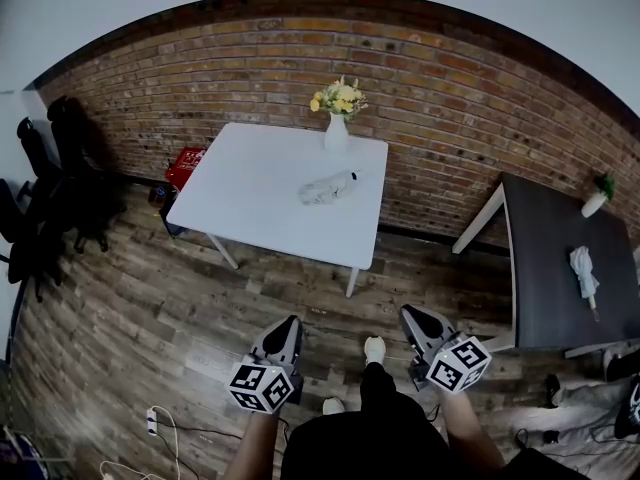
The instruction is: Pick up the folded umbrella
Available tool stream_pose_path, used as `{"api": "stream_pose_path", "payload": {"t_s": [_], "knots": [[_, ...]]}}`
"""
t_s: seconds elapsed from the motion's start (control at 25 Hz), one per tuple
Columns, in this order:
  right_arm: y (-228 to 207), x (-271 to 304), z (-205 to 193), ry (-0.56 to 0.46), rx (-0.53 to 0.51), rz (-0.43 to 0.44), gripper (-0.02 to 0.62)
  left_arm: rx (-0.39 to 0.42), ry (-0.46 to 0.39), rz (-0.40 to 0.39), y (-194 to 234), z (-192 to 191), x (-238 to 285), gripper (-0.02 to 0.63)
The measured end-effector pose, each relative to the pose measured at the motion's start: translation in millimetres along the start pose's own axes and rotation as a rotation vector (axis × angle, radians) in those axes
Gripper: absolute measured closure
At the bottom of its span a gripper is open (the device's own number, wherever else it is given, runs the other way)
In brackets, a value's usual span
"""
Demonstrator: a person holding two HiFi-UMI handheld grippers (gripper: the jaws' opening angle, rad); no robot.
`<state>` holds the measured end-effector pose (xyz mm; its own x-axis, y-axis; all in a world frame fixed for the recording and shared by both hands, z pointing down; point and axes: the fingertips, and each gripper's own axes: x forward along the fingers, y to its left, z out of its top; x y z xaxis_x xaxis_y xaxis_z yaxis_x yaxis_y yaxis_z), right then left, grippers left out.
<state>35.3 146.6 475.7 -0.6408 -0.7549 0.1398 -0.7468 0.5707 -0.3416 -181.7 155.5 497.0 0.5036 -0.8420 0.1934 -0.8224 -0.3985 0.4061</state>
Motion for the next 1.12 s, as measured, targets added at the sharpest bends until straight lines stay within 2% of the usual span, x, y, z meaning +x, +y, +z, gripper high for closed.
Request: {"api": "stream_pose_path", "payload": {"t_s": [0.52, 1.12], "knots": [[-85, 71, 32, 0.045, 0.007, 0.06, 0.572, -0.005, 0.009, 0.061, 15, 24, 95, 0.592], [-168, 140, 55, 0.141, 0.006, 0.217, 0.572, -0.007, 0.012, 0.171, 15, 42, 197, 0.592]]}}
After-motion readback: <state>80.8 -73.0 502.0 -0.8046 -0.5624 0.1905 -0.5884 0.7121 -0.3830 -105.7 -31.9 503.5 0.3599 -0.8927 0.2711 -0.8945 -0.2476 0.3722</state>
